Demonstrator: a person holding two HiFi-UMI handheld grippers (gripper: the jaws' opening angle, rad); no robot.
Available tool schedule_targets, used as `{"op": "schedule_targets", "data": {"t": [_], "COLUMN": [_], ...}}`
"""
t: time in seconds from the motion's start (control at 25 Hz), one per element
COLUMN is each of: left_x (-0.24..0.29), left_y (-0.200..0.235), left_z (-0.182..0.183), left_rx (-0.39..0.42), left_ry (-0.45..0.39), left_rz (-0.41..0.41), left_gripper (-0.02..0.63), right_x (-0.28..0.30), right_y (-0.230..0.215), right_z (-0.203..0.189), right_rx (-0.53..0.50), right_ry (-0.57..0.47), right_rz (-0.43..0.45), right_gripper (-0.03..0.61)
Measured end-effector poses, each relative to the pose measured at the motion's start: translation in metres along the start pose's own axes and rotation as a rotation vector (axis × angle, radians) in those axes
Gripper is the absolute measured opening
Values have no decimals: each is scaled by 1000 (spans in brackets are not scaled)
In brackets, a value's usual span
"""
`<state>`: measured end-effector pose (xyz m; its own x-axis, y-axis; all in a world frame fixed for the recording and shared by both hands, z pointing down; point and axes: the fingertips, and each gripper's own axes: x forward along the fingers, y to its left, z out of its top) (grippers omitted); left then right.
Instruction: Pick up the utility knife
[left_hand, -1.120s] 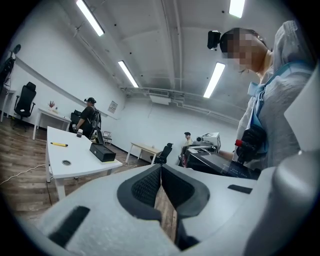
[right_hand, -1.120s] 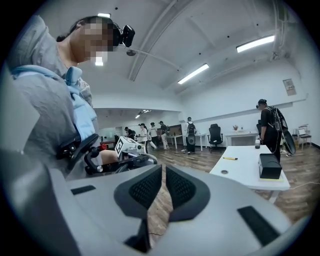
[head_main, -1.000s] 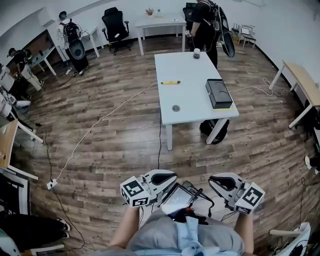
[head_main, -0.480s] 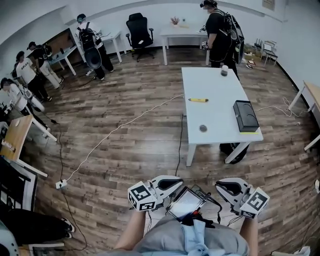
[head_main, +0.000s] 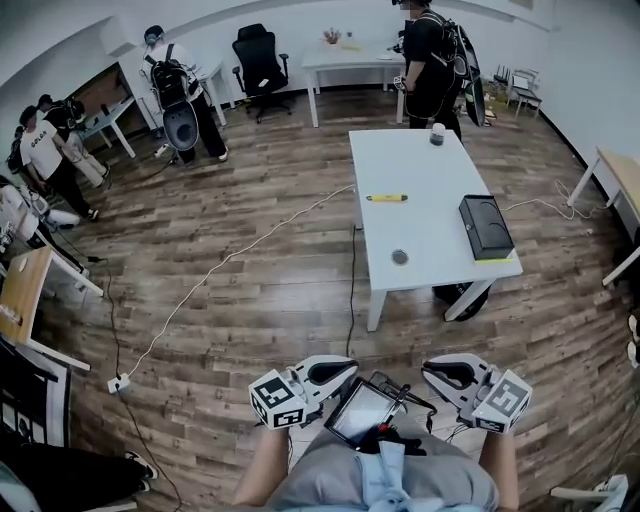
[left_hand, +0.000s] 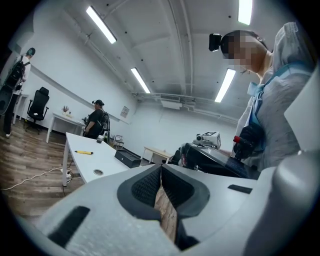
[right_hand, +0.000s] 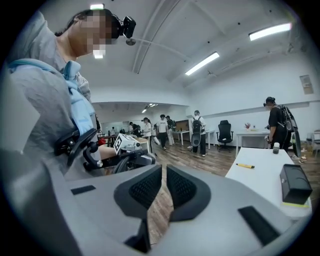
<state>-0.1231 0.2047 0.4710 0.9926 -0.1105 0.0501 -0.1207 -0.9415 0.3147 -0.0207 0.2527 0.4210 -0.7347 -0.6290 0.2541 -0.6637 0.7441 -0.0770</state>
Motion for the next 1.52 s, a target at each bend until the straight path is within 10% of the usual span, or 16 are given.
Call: {"op": "schedule_targets", "data": {"t": [1.52], "left_x": [192], "left_y": [156], "left_z": [73], "left_rx": [38], "left_ry": [75], "left_rz": [64], "left_gripper": [18], "right_x": [18], "right_y": [-261], "right_z": [16], "right_rx": [-52], "right_ry": [78], "right_rz": [119], "right_gripper": [31]}}
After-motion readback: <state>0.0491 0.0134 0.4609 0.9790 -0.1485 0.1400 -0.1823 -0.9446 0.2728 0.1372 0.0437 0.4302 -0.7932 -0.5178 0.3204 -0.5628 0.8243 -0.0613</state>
